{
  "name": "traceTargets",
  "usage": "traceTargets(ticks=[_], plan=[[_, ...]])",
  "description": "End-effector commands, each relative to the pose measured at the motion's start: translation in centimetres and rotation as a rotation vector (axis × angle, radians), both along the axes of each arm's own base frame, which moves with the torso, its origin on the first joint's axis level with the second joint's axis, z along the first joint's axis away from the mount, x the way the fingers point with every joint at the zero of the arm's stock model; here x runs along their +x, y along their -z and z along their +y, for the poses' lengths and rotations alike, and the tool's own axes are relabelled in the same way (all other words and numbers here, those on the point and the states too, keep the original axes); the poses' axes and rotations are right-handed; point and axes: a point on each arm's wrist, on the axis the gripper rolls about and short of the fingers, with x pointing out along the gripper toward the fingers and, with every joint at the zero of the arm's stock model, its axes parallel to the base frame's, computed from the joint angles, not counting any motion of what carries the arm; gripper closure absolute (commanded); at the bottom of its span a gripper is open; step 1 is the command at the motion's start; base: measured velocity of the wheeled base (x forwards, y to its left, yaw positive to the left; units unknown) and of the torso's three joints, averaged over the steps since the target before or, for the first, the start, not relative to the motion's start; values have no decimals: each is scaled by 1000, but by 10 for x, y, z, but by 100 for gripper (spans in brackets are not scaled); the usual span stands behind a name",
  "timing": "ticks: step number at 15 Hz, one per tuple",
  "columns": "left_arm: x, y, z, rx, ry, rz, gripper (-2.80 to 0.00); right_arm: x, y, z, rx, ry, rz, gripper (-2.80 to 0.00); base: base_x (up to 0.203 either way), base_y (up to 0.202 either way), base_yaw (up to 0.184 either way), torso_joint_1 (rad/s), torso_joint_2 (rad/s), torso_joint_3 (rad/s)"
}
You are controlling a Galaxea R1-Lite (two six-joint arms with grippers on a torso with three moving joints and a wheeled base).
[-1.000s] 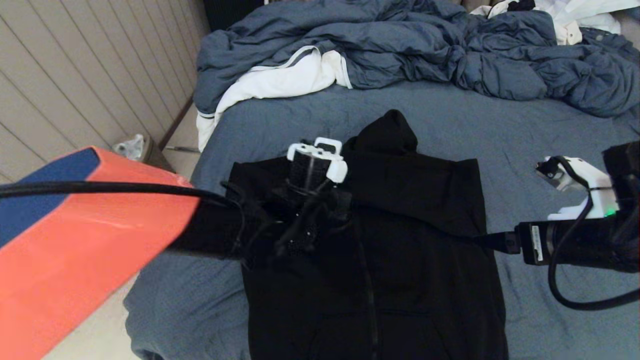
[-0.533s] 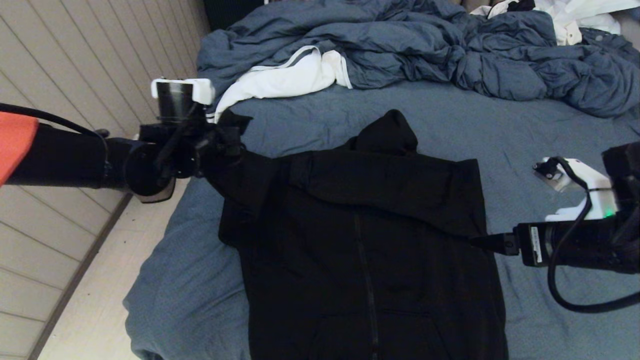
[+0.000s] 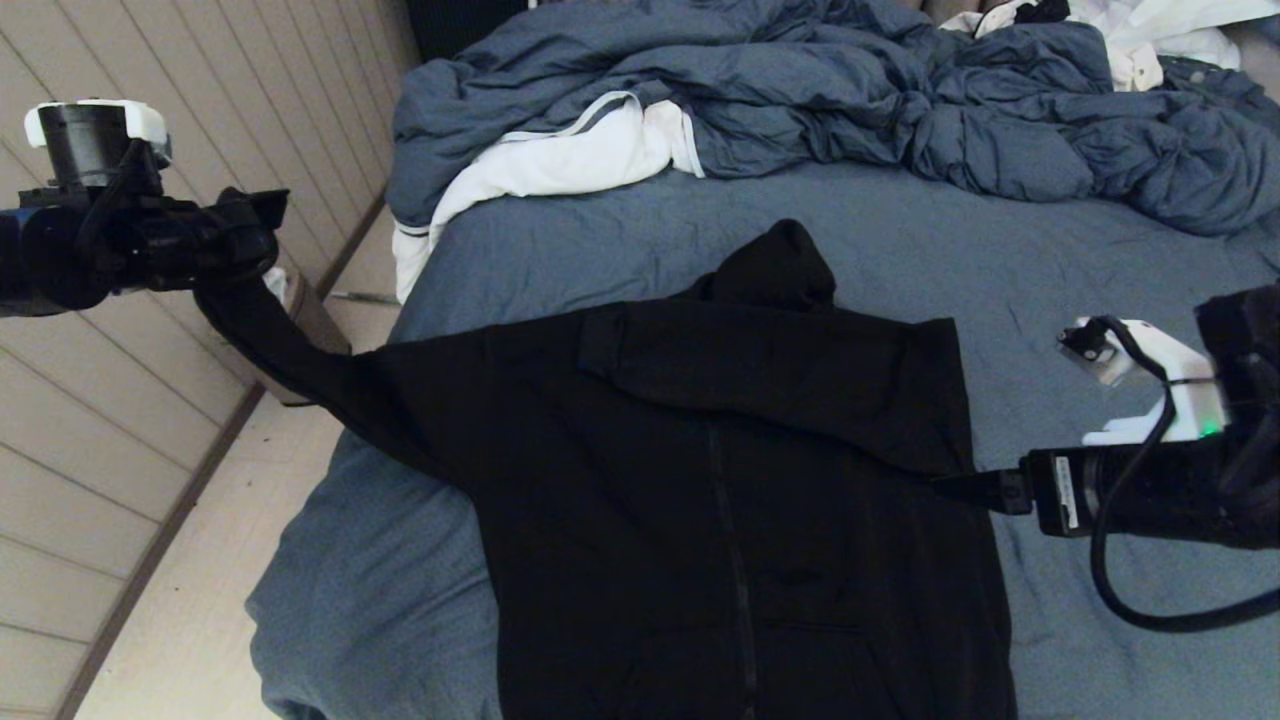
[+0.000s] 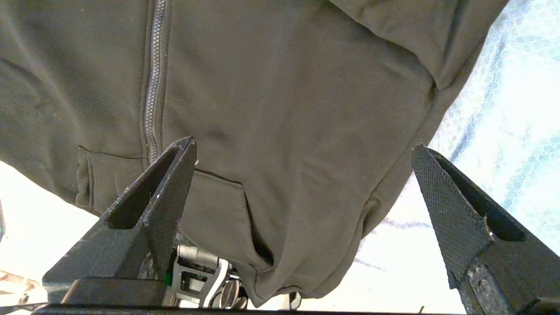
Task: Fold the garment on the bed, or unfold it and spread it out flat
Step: Unfold the black sweatshirt
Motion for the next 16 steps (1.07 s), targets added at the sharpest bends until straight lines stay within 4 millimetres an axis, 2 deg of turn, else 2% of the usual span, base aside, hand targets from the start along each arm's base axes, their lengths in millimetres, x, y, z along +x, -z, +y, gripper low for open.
traceTargets(ticks=[1, 3, 7, 9, 10, 14, 16], plan=[[9, 15, 14, -8, -26, 31, 0, 0, 2, 2, -1, -7, 8, -280, 0, 0, 0, 0, 0, 0], [8, 25, 21, -27, -46, 61, 0, 0, 2, 2, -1, -9, 11, -280, 0, 0, 0, 0, 0, 0], [-1, 22, 54, -56, -75, 54, 0, 3, 0, 2, 4, -15, 4, -280, 0, 0, 0, 0, 0, 0], [-4, 28, 63, -65, -76, 71, 0, 4, 2, 4, 6, -27, 13, -280, 0, 0, 0, 0, 0, 0], [-5, 32, 64, -66, -77, 80, -280, 6, 3, 5, 8, -29, 22, -280, 0, 0, 0, 0, 0, 0], [-10, 28, 63, -69, -79, 62, -280, 8, 3, 6, 25, -49, 26, -280, 0, 0, 0, 0, 0, 0], [-17, 17, 67, -64, -91, 31, -280, 7, 3, 5, 25, -48, 25, -280, 0, 0, 0, 0, 0, 0]])
